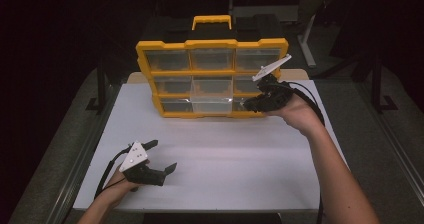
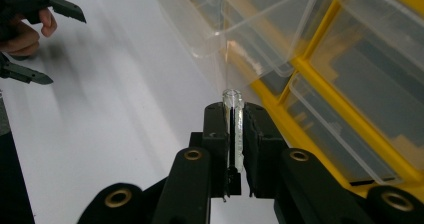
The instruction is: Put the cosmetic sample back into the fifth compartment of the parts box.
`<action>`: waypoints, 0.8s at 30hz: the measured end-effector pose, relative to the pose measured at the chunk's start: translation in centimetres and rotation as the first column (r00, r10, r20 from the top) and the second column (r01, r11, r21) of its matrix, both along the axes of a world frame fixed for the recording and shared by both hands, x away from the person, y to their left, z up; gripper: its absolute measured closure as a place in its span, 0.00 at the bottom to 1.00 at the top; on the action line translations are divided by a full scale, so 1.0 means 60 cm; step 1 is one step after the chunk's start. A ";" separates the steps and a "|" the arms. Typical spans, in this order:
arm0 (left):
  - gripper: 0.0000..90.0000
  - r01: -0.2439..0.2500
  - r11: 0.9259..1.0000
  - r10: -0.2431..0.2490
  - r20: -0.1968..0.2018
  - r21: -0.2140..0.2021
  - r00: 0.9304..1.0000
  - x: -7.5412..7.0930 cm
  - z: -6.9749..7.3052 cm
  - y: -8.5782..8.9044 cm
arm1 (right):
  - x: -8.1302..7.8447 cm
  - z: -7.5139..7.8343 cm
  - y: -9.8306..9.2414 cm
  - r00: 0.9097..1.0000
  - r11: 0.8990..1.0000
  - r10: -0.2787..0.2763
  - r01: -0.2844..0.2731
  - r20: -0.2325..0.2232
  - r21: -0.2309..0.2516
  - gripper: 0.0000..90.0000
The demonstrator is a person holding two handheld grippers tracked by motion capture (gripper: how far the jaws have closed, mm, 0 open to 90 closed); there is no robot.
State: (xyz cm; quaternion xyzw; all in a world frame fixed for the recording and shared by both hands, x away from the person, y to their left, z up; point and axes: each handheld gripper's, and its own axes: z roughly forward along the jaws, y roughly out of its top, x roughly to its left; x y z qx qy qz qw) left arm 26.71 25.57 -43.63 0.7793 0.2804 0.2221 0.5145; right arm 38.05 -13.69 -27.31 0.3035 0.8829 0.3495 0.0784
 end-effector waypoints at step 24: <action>0.00 0.003 1.000 -0.003 0.000 0.003 1.000 -0.001 0.001 0.000 | 0.042 0.065 0.044 0.998 0.999 0.035 -0.035 0.054 -0.005 0.88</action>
